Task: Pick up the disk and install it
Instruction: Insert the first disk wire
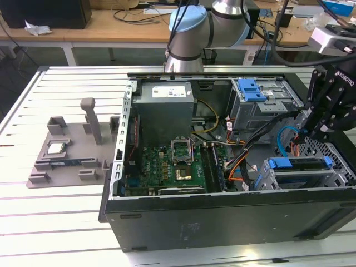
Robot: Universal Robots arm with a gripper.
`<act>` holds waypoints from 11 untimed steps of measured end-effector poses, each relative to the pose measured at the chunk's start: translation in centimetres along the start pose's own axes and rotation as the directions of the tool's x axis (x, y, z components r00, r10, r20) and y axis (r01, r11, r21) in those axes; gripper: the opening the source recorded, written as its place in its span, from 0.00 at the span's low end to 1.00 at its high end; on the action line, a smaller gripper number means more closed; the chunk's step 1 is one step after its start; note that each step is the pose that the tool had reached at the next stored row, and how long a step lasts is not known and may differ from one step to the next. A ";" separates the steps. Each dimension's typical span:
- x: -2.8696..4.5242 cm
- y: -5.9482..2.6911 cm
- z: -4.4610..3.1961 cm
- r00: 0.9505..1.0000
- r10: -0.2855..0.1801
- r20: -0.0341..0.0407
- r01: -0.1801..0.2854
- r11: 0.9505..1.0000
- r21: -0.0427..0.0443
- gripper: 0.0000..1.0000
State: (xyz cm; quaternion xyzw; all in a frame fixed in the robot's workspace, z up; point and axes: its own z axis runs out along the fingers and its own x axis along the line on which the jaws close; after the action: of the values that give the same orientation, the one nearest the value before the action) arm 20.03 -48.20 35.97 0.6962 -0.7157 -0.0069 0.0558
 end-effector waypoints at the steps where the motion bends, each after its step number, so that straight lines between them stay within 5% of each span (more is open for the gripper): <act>1: 0.00 0.02 0.00 1.000 0.000 0.000 0.000 1.000 0.000 0.36; 6: -0.20 0.03 0.36 1.000 0.000 -0.004 0.000 1.000 0.000 0.36; 7: -0.27 0.04 0.40 1.000 0.001 -0.008 -0.001 1.000 0.000 0.36; 8: -0.31 0.45 0.45 1.000 0.002 -0.023 -0.002 1.000 0.002 0.36; 9: -0.31 0.53 0.46 1.000 0.002 -0.023 -0.002 1.000 0.002 0.22; 11: -0.31 0.58 0.46 1.000 0.002 -0.023 -0.002 1.000 0.002 0.17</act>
State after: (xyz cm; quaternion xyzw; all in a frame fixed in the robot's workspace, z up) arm 19.42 -47.90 35.54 0.6955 -0.7157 0.0018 0.0634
